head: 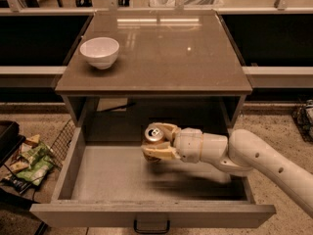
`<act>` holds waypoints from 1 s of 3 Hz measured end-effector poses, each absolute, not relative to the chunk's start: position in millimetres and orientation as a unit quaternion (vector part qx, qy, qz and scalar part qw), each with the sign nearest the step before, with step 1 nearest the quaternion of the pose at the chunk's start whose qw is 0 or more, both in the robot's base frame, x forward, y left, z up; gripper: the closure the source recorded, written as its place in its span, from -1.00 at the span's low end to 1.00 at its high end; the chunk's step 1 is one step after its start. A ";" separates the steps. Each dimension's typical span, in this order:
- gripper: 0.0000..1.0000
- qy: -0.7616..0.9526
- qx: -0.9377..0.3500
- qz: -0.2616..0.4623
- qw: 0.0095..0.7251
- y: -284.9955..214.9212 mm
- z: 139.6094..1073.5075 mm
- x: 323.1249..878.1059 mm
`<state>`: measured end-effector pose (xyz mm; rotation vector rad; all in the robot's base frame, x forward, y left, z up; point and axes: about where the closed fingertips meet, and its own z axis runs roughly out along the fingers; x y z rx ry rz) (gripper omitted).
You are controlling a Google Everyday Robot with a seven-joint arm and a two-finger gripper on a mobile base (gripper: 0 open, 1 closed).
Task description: Place orange can into top drawer
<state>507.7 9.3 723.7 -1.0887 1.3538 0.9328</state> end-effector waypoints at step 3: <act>-1.00 0.583 -0.481 0.379 0.533 6.5 744.2 509.0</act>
Offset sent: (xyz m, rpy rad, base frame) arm -0.0004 0.0016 0.0003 0.0004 -0.0003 0.0032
